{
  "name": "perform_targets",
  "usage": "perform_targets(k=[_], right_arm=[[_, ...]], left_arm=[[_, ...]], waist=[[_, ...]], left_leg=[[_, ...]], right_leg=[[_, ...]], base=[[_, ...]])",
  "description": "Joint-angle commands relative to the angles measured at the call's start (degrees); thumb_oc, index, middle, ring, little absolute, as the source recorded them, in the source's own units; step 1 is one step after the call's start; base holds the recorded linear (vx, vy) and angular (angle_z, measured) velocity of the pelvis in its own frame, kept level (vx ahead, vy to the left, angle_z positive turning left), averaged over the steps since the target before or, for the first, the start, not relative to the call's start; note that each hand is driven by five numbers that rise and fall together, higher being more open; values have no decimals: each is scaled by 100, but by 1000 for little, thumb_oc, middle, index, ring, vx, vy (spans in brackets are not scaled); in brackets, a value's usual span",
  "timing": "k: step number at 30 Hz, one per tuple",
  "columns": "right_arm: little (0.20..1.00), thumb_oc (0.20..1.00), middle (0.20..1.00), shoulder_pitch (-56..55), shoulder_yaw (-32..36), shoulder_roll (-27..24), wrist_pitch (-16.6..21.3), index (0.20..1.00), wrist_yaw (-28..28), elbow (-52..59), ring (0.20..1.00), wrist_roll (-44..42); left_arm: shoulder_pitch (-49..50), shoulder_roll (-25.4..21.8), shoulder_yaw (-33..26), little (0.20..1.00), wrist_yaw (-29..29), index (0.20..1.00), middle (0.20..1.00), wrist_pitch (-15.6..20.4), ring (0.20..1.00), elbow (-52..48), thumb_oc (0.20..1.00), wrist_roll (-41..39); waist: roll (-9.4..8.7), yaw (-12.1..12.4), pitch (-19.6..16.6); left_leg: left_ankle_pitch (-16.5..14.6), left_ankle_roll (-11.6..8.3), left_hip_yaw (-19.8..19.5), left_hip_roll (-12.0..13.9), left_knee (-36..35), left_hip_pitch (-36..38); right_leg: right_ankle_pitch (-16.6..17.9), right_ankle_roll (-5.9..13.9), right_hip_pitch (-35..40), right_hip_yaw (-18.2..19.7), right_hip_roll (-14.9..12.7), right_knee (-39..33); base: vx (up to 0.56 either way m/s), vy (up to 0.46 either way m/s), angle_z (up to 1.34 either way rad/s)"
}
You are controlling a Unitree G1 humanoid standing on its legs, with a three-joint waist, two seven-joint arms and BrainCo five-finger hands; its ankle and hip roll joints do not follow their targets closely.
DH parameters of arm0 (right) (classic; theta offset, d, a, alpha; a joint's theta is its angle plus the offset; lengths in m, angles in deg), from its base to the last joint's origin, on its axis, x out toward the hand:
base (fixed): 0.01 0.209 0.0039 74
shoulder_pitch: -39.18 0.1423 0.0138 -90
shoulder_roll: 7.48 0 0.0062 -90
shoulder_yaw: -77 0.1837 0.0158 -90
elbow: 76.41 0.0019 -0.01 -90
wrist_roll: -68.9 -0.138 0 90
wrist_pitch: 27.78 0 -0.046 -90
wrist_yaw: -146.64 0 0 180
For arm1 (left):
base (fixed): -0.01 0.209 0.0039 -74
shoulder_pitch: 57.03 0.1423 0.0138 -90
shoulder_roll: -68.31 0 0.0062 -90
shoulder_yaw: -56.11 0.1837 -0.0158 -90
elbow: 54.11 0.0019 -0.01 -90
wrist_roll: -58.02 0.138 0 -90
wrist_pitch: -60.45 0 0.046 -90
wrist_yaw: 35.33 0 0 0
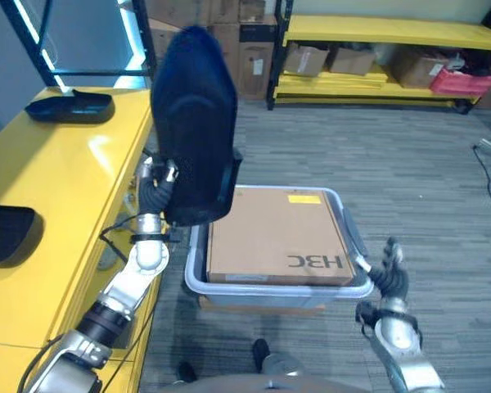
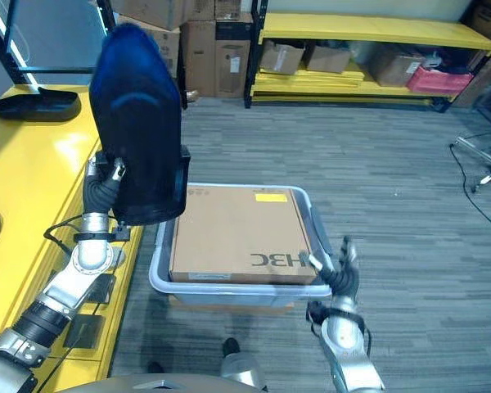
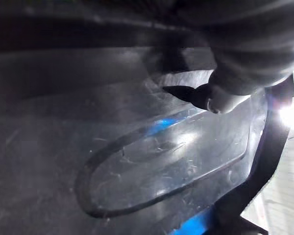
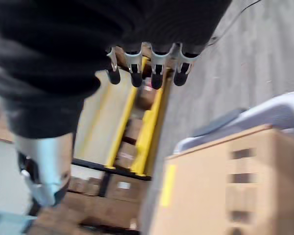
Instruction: Move parts from the plastic box to the shelf.
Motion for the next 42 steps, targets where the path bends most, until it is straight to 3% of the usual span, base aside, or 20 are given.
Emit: perform_targets(k=[1,3,6,9,10,13,14,15,18,19,20,24,26,28,29,35,36,38,41,42], right_arm=[[1000,1000,1000,400,-398,84,-70,1000,-870,-557,1000,-352],[1000,1000,1000,390,-626,254,-126,1000,-1391,-1471,1000,-253],[1000,1000,1000,474,-932,485,-610,1000,-2133,-2595,1000,-651],[1000,1000,1000,716,-1065,664,-478,1000,-2370,-3699,1000,-564],[1000,1000,1000,982,-1162,808,-963,1000,-2829,-4407,1000,-786],[1000,1000,1000,1159,-1170,900,-1361,1000,-3184,-4792,1000,-880],[1000,1000,1000,1370,-1222,961,-1830,1000,-3599,-5268,1000,-547],[1000,1000,1000,1479,-1276,980,-1958,1000,-3768,-5518,1000,-129],[1000,1000,1000,1669,-1540,985,-2087,1000,-3775,-5962,1000,845],[1000,1000,1000,1741,-1577,971,-2121,1000,-3625,-6051,1000,662],[1000,1000,1000,1880,-1507,928,-2159,1000,-3439,-6092,1000,62],[1000,1000,1000,2211,-1015,930,-2161,1000,-3327,-6003,1000,-1346],[1000,1000,1000,2175,-862,944,-2214,1000,-3358,-5976,1000,-1090],[1000,1000,1000,2038,-859,1003,-2220,1000,-3414,-6132,1000,-469],[1000,1000,1000,1997,-892,1024,-2245,1000,-3430,-6224,1000,-352],[1000,1000,1000,2008,-881,1104,-2368,1000,-3344,-6408,1000,-299],[1000,1000,1000,2027,-838,1103,-2375,1000,-3236,-6412,1000,-313],[1000,1000,1000,1974,-734,1114,-2439,1000,-3281,-6556,1000,-313],[1000,1000,1000,1976,-797,1158,-2326,1000,-3284,-6648,1000,-391],[1000,1000,1000,2000,-857,1160,-2288,1000,-3217,-6683,1000,-649]], left_arm=[[-502,-200,-279,200,-57,200,200,790,200,-410,200,7],[-381,-145,-296,200,-306,200,200,849,200,-625,200,-85],[-240,-102,-328,200,-710,200,200,950,200,-822,200,-342],[-170,-66,-381,200,-942,200,200,905,200,-998,200,-491],[-34,-81,-529,200,-1084,200,200,835,200,-1258,200,-413],[112,-87,-721,200,-1160,200,200,737,200,-1521,200,-435],[261,-65,-885,200,-1230,200,200,709,200,-1755,200,-475],[338,-74,-973,200,-1252,200,200,723,200,-1856,200,-446],[508,-89,-1210,200,-1469,200,200,707,200,-2092,200,-694],[542,-46,-1251,200,-1648,200,200,753,200,-2137,200,-821],[612,-4,-1314,200,-1882,200,200,770,200,-2240,200,-908],[757,7,-1419,200,-2141,200,200,925,200,-2285,200,-1161],[699,-11,-1424,200,-2225,200,200,990,200,-2160,200,-1154],[491,2,-1349,200,-2440,200,200,972,200,-1950,200,-1318],[437,-17,-1287,200,-2494,200,200,958,200,-1923,200,-1324],[311,-253,-1116,200,-2530,200,200,774,200,-2088,200,-1398],[296,-277,-1108,200,-2561,200,200,750,200,-2116,200,-1418],[118,-286,-844,200,-2700,200,200,839,200,-2077,200,-1546],[-30,-231,-564,200,-2696,200,200,1029,200,-1953,200,-1589],[-91,-103,-277,200,-2634,200,200,1111,200,-1907,200,-1565]], waist=[[9,306,137],[-10,459,145],[-19,728,142],[15,974,169],[73,1265,227],[127,1449,293],[198,1675,358],[232,1796,394],[280,2133,558],[248,2209,615],[176,2242,664],[96,2136,708],[113,2016,643],[210,1862,476],[310,1773,407],[525,1823,299],[558,1821,295],[524,1504,351],[457,1278,373],[385,1141,301]], left_leg=[[-922,52,-340,44,44,276],[-898,7,-444,65,44,221],[-837,-81,-626,122,44,124],[-755,-161,-779,186,44,42],[-632,-264,-893,276,44,-63],[-505,-358,-951,336,44,-172],[-366,-471,-1009,369,44,-314],[-300,-515,-1042,370,44,-387],[-197,-579,-1037,312,344,-640],[-348,-508,-775,266,725,-668],[-749,-398,-510,215,1270,-653],[-1418,-59,197,118,2194,-452],[-1514,-59,486,103,2265,-270],[-1674,-33,729,-77,1633,159],[-1575,2,741,-183,937,418],[-1274,188,289,-355,226,570],[-1251,242,228,-350,224,570],[-1327,460,-350,-426,255,525],[-1209,572,-729,-521,222,424],[-1102,583,-1213,-638,149,388]], right_leg=[[-676,179,269,-134,-55,20],[-714,150,302,-259,-52,20],[-780,96,342,-464,-15,20],[-818,39,362,-631,26,20],[-876,-34,399,-837,71,20],[-920,-89,419,-996,105,20],[-955,-130,427,-1142,124,20],[-968,-149,442,-1228,125,20],[-959,-188,592,-1604,53,20],[-906,-211,643,-1868,-23,20],[-905,-234,706,-2093,-104,67],[-799,-295,510,-2576,-289,339],[-739,-293,448,-2801,-303,336],[-629,-198,304,-3082,-358,453],[-605,-107,194,-3149,-416,601],[-756,-51,-104,-3193,-724,1400],[-833,-106,-126,-3112,-783,1596],[-1098,-119,-356,-1854,-416,1711],[-1071,-137,-370,-1178,-82,1570],[-1052,-179,-176,-399,296,1257]], base=[[-19,-104,3],[-9,-171,10],[8,-204,26],[-6,-221,51],[-26,-241,44],[-53,-180,57],[-86,-147,49],[-102,-160,23],[-91,-93,52],[-126,-130,75],[-124,-89,95],[-148,36,145],[-136,143,145],[-88,307,105],[-43,319,129],[-40,218,76],[0,192,50],[66,52,65],[39,-25,150],[22,-42,143]])
